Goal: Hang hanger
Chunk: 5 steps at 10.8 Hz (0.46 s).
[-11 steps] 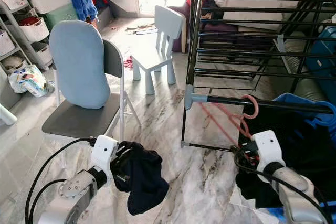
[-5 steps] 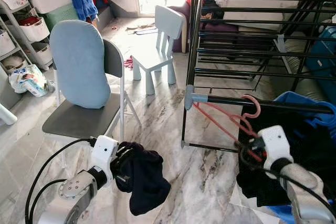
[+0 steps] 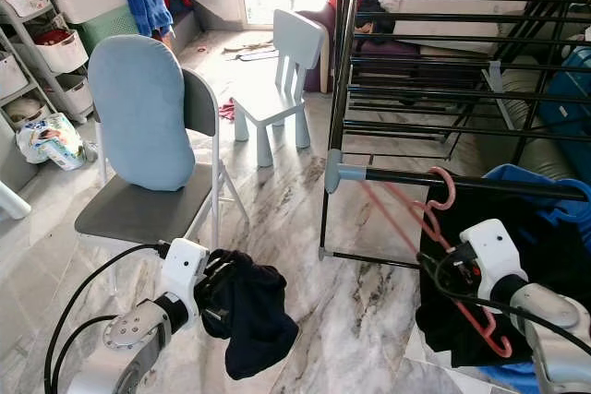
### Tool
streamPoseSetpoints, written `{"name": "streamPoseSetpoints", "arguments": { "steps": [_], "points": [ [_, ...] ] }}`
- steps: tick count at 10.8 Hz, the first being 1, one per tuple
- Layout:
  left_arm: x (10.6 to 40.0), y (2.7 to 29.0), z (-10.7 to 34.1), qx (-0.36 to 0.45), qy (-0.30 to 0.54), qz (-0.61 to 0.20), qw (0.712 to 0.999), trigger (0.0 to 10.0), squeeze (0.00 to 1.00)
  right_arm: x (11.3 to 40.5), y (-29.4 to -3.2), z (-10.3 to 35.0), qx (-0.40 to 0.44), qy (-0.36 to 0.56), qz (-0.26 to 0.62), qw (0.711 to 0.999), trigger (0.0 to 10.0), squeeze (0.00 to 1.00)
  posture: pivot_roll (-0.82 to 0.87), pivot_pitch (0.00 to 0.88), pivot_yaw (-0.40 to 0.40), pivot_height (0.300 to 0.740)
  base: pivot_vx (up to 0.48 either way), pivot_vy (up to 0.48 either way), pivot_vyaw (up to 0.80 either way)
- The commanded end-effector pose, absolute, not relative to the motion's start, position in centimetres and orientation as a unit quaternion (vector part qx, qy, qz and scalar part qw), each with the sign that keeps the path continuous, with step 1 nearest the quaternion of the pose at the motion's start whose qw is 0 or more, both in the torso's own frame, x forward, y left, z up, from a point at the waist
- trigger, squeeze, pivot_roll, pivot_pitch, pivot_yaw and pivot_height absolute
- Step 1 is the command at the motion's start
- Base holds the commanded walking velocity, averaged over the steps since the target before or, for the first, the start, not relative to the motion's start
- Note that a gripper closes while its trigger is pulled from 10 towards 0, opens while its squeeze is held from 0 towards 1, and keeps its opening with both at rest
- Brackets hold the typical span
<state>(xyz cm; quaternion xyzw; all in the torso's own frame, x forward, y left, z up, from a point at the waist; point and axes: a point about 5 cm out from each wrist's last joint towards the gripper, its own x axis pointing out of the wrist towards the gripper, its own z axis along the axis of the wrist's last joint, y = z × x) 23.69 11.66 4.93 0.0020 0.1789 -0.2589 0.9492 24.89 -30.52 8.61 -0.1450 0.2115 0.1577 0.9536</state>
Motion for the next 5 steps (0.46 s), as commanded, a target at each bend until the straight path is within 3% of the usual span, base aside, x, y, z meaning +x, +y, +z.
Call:
{"name": "streamPoseSetpoints", "arguments": {
  "steps": [1, 2, 5],
  "points": [
    [24.1, 11.6, 5.4, 0.005, 0.171, -0.263, 0.949, 10.0, 0.00, 24.7, -30.7, 8.6, -0.144, 0.215, 0.166, 0.952, 3.8, 0.00, -0.14, 0.000, 0.054, 0.740, 0.000, 0.000, 0.00],
    [24.1, 11.6, 5.3, 0.005, 0.172, -0.265, 0.949, 10.0, 0.00, 24.3, -30.4, 7.9, -0.124, 0.220, 0.167, 0.953, 0.0, 0.00, -0.14, 0.000, 0.054, 0.740, 0.000, 0.000, 0.00],
    [24.1, 11.6, 5.3, 0.005, 0.172, -0.266, 0.949, 10.0, 0.00, 23.9, -30.4, 7.0, -0.117, 0.230, 0.163, 0.952, 0.0, 0.00, -0.14, 0.000, 0.055, 0.740, 0.000, 0.000, 0.00]
  ]
}}
